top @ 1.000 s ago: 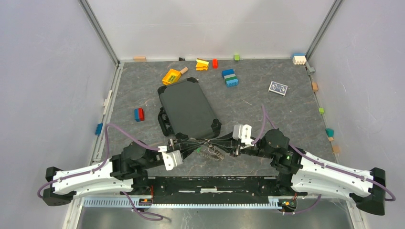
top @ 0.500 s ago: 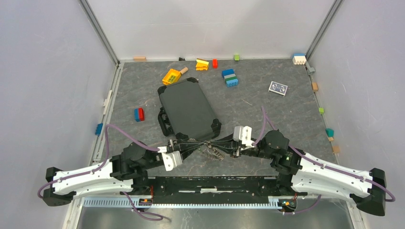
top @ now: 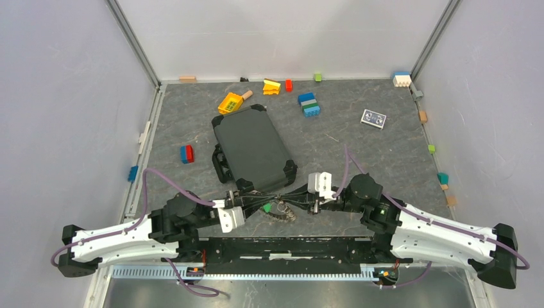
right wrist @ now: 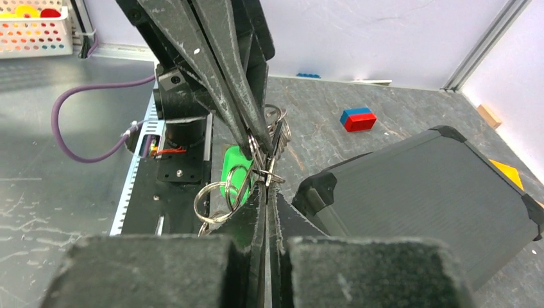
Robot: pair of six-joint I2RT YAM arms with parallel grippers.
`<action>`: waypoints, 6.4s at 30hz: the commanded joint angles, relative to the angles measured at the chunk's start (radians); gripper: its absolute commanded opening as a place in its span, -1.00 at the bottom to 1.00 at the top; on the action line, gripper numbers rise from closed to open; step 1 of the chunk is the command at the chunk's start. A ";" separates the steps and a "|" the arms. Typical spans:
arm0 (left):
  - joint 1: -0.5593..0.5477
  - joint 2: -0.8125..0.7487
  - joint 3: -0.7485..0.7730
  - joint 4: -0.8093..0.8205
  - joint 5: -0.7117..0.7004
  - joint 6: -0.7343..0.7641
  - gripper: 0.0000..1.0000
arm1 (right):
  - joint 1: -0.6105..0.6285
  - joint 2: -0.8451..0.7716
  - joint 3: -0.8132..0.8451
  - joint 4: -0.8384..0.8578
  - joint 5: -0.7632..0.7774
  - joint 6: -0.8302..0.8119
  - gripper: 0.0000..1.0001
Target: Remove the keys from the keyring
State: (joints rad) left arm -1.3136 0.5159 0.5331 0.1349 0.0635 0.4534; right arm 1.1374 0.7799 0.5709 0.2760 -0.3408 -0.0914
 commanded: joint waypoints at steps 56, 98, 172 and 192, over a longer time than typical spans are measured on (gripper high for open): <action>-0.002 -0.013 -0.050 0.218 0.033 -0.055 -0.95 | 0.005 -0.057 -0.041 0.178 -0.031 -0.011 -0.43; -0.003 -0.011 -0.039 0.221 0.060 -0.054 -0.95 | 0.005 -0.026 -0.059 0.192 -0.052 -0.011 -0.64; -0.002 0.352 0.396 -0.354 -0.120 -0.167 -0.47 | 0.005 0.119 0.506 -0.767 0.134 -0.314 -1.00; -0.003 0.402 0.427 -0.397 -0.092 -0.118 -0.95 | 0.006 0.117 0.502 -0.766 0.096 -0.324 -1.00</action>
State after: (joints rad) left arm -1.3148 0.9020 0.9127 -0.2703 -0.0685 0.3157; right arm 1.1389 0.9173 1.0691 -0.5709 -0.2047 -0.4072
